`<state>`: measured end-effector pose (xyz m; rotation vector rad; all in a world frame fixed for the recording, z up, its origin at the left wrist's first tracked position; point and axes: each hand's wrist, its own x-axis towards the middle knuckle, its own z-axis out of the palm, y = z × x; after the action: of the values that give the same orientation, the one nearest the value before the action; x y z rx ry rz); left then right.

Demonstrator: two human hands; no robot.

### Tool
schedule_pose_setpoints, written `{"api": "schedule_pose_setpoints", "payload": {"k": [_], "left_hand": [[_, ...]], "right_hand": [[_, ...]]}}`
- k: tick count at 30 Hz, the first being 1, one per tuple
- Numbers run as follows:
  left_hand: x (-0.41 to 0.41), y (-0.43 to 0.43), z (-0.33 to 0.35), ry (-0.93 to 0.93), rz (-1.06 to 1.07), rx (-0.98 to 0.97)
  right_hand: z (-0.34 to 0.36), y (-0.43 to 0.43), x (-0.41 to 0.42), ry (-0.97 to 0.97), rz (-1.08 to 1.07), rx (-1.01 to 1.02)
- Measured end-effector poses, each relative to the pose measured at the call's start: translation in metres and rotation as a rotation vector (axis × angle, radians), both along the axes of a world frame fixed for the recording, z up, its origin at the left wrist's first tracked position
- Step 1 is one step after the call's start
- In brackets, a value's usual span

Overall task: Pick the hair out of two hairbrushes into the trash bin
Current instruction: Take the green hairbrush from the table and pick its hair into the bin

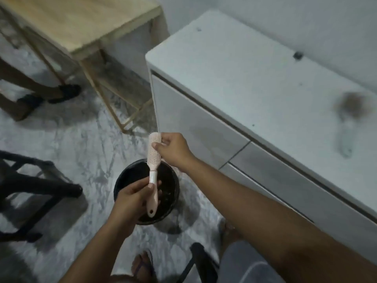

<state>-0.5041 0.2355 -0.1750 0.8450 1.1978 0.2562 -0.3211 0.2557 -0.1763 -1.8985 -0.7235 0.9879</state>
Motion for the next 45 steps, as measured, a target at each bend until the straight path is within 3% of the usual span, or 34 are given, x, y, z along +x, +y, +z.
{"api": "schedule_pose_setpoints", "payload": {"k": [7,16,21,34,40,45], "left_hand": [[0.097,-0.021,0.123,-0.044,-0.305,0.048],[0.259,-0.126,0.194,-0.097,-0.589,0.077],[0.346,-0.192,0.201,-0.078,-0.694,0.137],[0.486,-0.281,0.148,0.165,-0.951,0.700],[0.496,-0.290,0.142,0.187,-1.018,0.681],[0.497,-0.284,0.137,0.180,-0.997,0.687]], "right_hand": [[0.128,-0.082,0.097,-0.065,-0.311,0.051],[0.189,-0.236,0.237,-0.104,-0.580,0.138],[0.196,-0.314,0.316,-0.141,-0.678,0.069],[0.149,-0.375,0.421,-0.302,-0.714,-0.204],[0.137,-0.382,0.426,-0.425,-0.692,-0.305],[0.127,-0.383,0.426,-0.386,-0.797,-0.251]]}}
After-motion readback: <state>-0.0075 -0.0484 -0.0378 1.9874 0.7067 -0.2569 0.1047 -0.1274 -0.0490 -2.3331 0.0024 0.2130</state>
